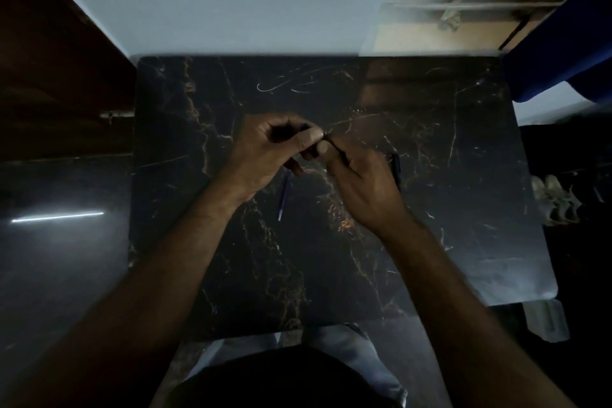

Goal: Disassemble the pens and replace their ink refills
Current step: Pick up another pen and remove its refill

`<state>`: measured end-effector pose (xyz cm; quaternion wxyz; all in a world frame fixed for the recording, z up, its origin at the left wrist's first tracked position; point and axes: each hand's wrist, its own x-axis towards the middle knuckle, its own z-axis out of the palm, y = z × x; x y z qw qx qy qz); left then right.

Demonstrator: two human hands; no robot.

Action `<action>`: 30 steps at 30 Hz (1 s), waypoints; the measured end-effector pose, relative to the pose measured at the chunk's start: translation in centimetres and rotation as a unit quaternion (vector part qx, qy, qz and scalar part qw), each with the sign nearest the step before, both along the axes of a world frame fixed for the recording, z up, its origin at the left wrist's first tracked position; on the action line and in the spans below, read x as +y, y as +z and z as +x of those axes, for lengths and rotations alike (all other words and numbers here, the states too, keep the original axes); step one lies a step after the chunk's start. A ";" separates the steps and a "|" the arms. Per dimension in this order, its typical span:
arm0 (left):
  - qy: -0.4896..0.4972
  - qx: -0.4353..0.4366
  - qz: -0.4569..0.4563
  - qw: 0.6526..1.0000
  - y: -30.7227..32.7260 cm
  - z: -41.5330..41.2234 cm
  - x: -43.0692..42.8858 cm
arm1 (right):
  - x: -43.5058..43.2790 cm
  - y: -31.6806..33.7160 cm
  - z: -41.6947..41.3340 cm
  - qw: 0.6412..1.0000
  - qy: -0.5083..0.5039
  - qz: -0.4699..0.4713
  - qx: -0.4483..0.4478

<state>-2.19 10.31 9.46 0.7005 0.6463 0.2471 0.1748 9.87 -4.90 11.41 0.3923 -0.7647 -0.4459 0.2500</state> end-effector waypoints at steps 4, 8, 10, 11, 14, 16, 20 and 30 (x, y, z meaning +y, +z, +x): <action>0.060 0.001 -0.015 0.998 -1.0 0.1 -1.3 | 0.1 -0.7 0.2 1.000 0.010 -0.007 -0.002; 0.142 -0.017 -0.120 0.982 -2.7 -1.1 -0.2 | -0.6 -1.7 0.8 0.999 0.018 -0.045 0.024; 0.206 0.019 -0.153 0.966 -4.4 -1.8 2.1 | -1.9 -2.3 1.2 0.995 0.003 -0.078 0.069; 0.213 0.067 -0.130 0.966 -5.5 -2.1 3.2 | -2.7 -2.7 1.4 0.992 -0.003 -0.085 0.092; 0.136 0.223 -0.051 0.964 -9.3 -2.3 4.7 | -4.3 -3.4 2.0 0.988 -0.014 -0.093 0.121; 0.084 0.280 -0.018 0.956 -11.2 -1.6 4.8 | -4.9 -3.7 2.0 0.987 -0.013 -0.095 0.127; 0.061 0.319 0.034 0.945 -13.6 -0.4 5.2 | -5.2 -4.3 1.6 0.984 -0.009 -0.080 0.158; 0.125 0.283 0.115 0.944 -15.4 -1.4 3.5 | -6.1 -4.5 0.9 0.977 -0.024 -0.033 0.210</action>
